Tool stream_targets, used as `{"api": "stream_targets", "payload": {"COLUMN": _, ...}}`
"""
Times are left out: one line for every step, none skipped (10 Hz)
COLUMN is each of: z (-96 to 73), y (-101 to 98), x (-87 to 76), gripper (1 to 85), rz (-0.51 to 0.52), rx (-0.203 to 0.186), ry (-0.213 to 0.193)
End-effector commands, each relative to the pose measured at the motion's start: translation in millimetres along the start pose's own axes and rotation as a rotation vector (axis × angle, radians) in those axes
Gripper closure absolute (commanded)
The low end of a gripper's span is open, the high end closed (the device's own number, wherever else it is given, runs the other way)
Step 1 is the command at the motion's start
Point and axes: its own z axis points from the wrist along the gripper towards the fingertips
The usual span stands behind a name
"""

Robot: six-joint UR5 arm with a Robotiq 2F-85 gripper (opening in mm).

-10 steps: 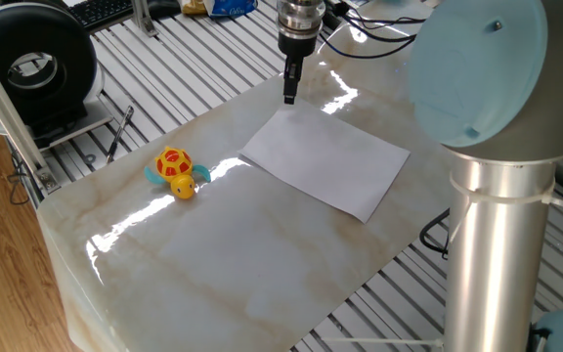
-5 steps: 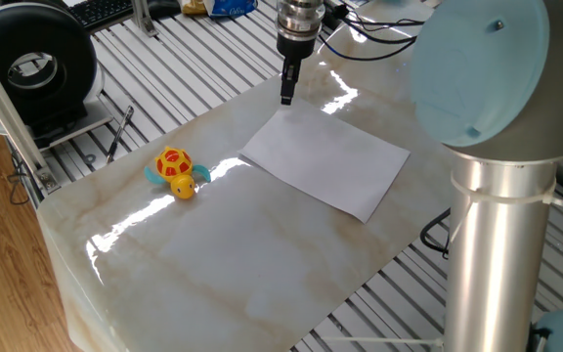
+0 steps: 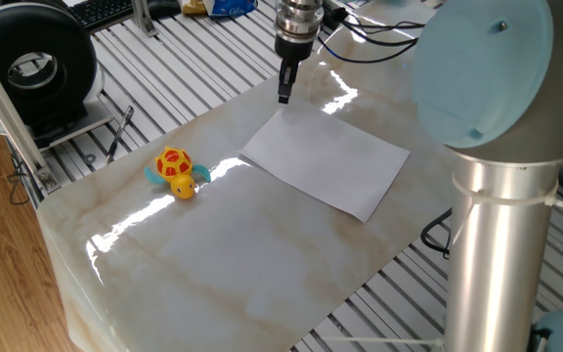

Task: Flip over and spread out the paper that is laid flat on the table

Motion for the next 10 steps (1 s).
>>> {"api": "stream_targets", "payload": {"z": -2.5, "y": -1.8, "x": -0.3, "gripper": 53.7, "rz": 0.002, "rx": 0.003, "ry": -0.006}}
{"api": "stream_targets", "payload": {"z": -4.4, "y": -3.1, "x": 2.3, "gripper": 53.3, "rz": 0.001, "rx": 0.003, "ry": -0.002}}
{"api": "stream_targets", "payload": {"z": -5.8, "y": -4.0, "x": 5.6, "gripper": 53.3, "rz": -0.001, "rx": 0.005, "ry": 0.004}}
{"api": "stream_targets", "payload": {"z": -5.4, "y": -4.6, "x": 8.2, "gripper": 53.3, "rz": -0.001, "rx": 0.006, "ry": 0.005}}
{"api": "stream_targets", "payload": {"z": -4.3, "y": -5.1, "x": 10.4, "gripper": 53.3, "rz": -0.003, "rx": 0.005, "ry": 0.0}}
{"api": "stream_targets", "payload": {"z": -3.9, "y": -4.6, "x": 12.0, "gripper": 53.3, "rz": -0.002, "rx": 0.002, "ry": -0.005}}
{"api": "stream_targets", "payload": {"z": -4.5, "y": -4.2, "x": 12.0, "gripper": 53.7, "rz": 0.004, "rx": 0.001, "ry": -0.006}}
{"api": "stream_targets", "payload": {"z": -4.2, "y": -4.7, "x": 12.1, "gripper": 57.3, "rz": 0.008, "rx": 0.002, "ry": -0.008}}
{"api": "stream_targets", "payload": {"z": -4.0, "y": -4.8, "x": 12.7, "gripper": 61.7, "rz": 0.01, "rx": 0.002, "ry": -0.008}}
{"api": "stream_targets", "payload": {"z": -3.6, "y": -4.8, "x": 12.9, "gripper": 63.3, "rz": 0.01, "rx": 0.002, "ry": -0.008}}
